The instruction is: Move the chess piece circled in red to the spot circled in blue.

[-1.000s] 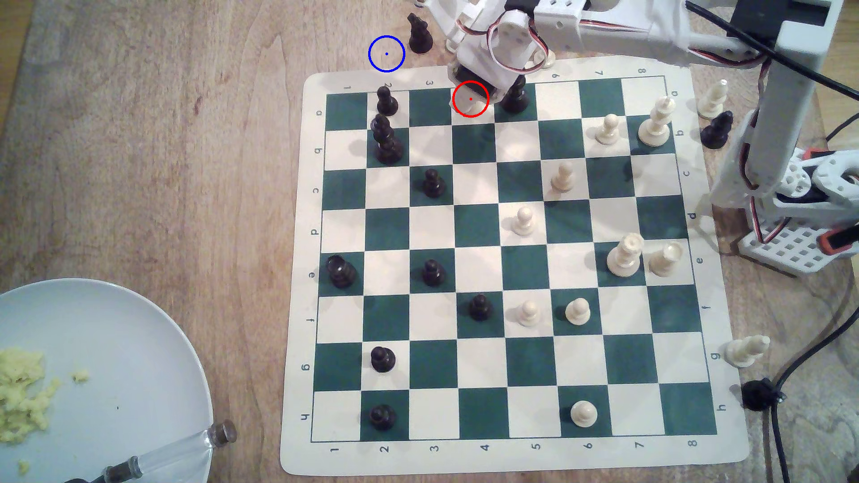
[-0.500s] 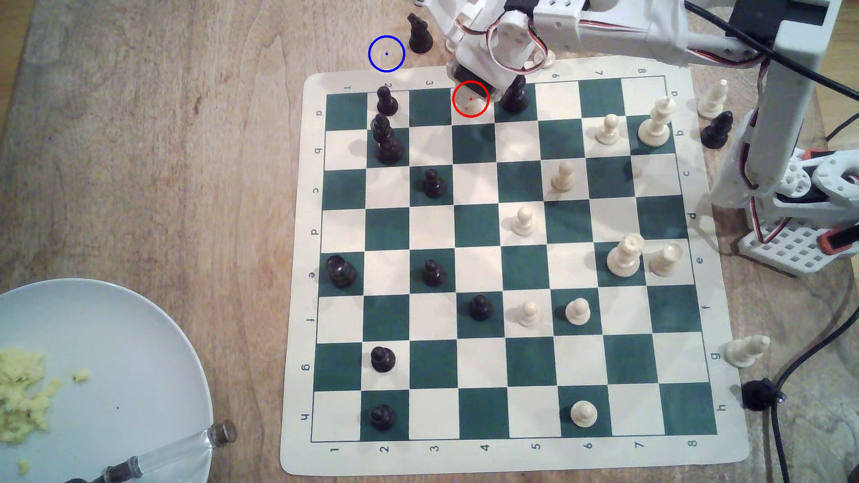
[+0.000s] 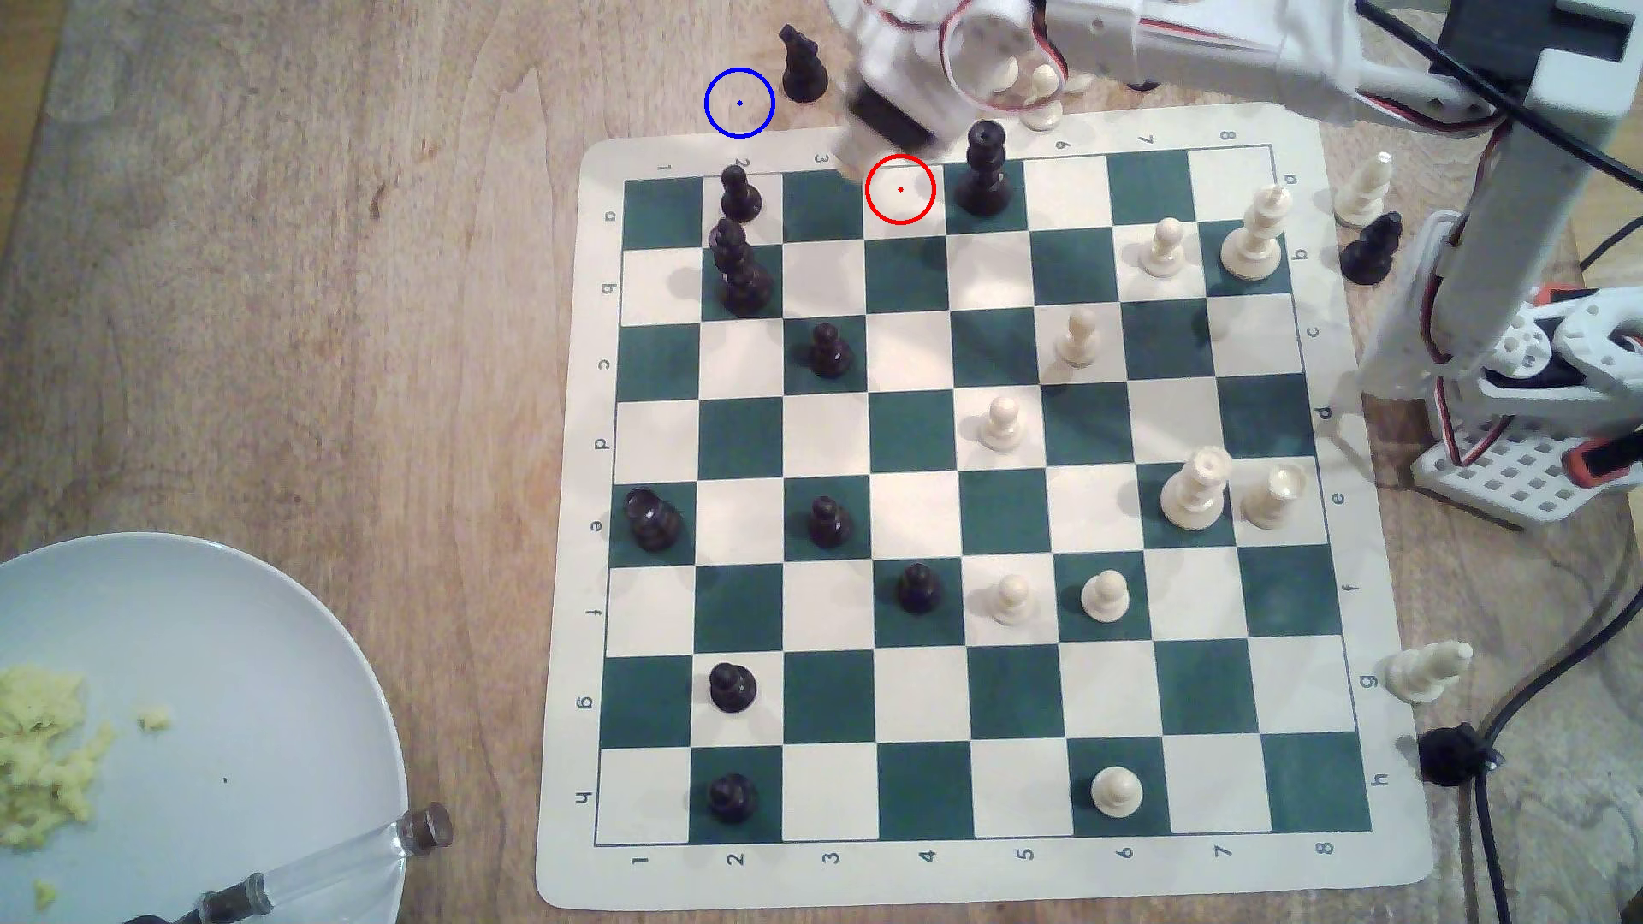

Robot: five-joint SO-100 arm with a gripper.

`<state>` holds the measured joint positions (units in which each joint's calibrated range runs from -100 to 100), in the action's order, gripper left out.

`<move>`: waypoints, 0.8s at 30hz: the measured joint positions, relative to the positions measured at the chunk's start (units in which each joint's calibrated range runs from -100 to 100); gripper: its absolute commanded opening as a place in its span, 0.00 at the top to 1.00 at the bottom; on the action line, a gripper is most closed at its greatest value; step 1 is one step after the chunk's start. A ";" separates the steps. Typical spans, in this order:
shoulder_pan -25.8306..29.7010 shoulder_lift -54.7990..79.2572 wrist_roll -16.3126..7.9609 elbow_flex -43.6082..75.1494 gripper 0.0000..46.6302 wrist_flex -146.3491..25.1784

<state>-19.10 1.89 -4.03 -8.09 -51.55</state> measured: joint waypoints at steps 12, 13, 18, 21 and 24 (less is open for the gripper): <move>-1.84 16.59 -0.15 22.86 0.99 0.24; -1.84 17.76 -0.15 23.86 0.99 0.64; -2.21 22.96 -0.15 24.67 0.99 3.98; -3.10 24.80 -0.15 24.67 0.99 5.34; -3.83 26.23 -0.15 24.67 0.99 6.93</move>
<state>-22.94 28.11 -4.18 16.58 -44.62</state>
